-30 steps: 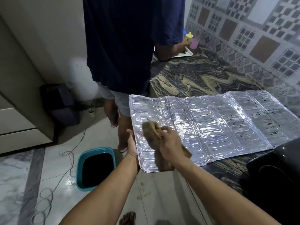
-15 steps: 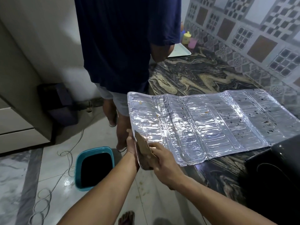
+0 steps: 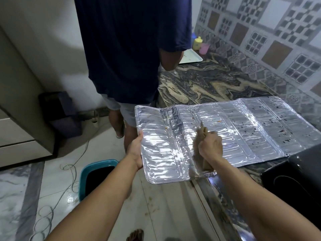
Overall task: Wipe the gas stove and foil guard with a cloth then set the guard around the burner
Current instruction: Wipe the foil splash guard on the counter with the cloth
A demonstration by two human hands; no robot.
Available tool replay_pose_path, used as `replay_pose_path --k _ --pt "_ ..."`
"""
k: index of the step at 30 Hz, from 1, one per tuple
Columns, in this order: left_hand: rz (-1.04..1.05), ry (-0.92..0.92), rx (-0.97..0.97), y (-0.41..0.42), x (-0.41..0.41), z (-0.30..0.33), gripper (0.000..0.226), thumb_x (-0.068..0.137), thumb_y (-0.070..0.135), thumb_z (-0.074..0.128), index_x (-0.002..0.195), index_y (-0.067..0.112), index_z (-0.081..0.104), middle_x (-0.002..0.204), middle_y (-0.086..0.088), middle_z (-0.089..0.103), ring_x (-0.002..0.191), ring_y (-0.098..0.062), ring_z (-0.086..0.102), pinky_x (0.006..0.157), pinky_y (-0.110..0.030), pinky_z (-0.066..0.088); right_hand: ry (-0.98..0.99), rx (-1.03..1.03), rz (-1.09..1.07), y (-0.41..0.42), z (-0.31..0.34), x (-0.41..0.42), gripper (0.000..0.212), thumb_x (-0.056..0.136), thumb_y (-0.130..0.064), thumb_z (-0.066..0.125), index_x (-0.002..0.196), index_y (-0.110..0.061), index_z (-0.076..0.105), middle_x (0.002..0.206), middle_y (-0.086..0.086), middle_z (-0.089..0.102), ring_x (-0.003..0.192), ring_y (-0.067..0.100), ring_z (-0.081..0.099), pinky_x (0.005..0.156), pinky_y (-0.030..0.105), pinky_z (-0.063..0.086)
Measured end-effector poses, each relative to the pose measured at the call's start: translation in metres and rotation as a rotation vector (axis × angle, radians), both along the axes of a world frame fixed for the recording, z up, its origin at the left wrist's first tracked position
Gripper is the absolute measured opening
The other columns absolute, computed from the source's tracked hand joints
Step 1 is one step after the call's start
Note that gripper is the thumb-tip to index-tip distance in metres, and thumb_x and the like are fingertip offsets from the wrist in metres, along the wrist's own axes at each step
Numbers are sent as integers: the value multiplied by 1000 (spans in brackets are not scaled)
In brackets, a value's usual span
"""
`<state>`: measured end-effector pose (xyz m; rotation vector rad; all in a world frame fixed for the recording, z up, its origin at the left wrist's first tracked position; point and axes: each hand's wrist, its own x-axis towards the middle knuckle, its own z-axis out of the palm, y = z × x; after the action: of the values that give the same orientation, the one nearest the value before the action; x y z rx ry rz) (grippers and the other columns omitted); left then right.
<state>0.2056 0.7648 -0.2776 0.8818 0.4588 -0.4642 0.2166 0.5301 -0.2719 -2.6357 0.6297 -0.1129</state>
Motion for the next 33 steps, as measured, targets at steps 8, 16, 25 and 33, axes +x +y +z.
replay_pose_path --k 8,16,25,33 --pt "0 32 -11 9 -1 -9 50 101 44 32 104 5 64 87 -18 74 83 -36 67 79 -46 49 -33 -214 573 57 -24 -20 34 93 -15 45 125 -15 58 129 5 50 112 25 44 90 39 44" --pt "-31 27 -69 17 12 -3 49 98 41 40 111 1 64 104 -21 72 88 -38 70 83 -48 49 45 -211 121 16 0 39 45 94 -20 52 136 -7 42 124 14 47 113 32 43 94 40 39" --pt "-38 35 -86 21 25 -4 49 100 41 34 114 2 60 96 -21 73 80 -36 72 73 -44 53 64 -82 456 78 -8 48 30 86 -12 59 115 -4 62 124 12 53 109 31 51 96 41 45" --pt "13 -4 -191 25 28 -3 63 100 45 31 94 0 75 93 -23 72 78 -34 72 76 -43 55 -141 301 678 124 8 44 31 86 1 57 115 -5 68 115 3 58 102 19 54 85 24 41"
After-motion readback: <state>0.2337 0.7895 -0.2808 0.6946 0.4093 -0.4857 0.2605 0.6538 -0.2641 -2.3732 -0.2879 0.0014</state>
